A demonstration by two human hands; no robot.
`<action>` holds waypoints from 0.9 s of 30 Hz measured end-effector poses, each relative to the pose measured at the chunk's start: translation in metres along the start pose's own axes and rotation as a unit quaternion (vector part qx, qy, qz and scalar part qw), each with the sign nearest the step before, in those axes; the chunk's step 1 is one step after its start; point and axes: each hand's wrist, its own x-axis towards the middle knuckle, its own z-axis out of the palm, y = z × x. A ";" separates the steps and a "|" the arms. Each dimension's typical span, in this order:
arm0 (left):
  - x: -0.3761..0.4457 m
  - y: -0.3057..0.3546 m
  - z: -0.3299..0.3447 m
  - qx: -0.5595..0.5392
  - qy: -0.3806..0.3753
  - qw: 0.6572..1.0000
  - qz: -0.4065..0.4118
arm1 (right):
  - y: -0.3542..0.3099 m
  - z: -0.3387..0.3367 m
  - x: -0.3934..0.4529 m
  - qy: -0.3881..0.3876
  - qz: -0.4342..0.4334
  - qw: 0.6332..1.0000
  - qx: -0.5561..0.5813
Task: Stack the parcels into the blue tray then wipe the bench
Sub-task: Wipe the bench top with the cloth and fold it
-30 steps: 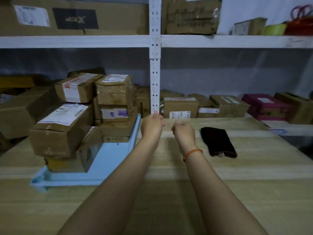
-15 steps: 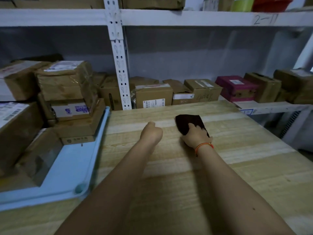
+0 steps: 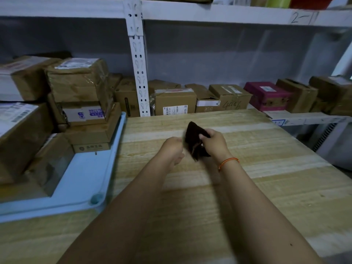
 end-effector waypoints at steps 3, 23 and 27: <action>-0.005 0.001 -0.009 -0.047 0.024 0.999 -0.008 | -0.024 0.002 -0.013 -0.017 -0.022 0.994 0.101; -0.025 -0.021 -0.052 -0.010 0.151 0.985 0.077 | -0.016 -0.026 -0.053 -0.057 0.082 0.961 -0.258; -0.023 -0.037 -0.054 0.286 0.106 0.952 0.013 | -0.007 -0.014 -0.069 -0.051 0.012 0.942 -0.330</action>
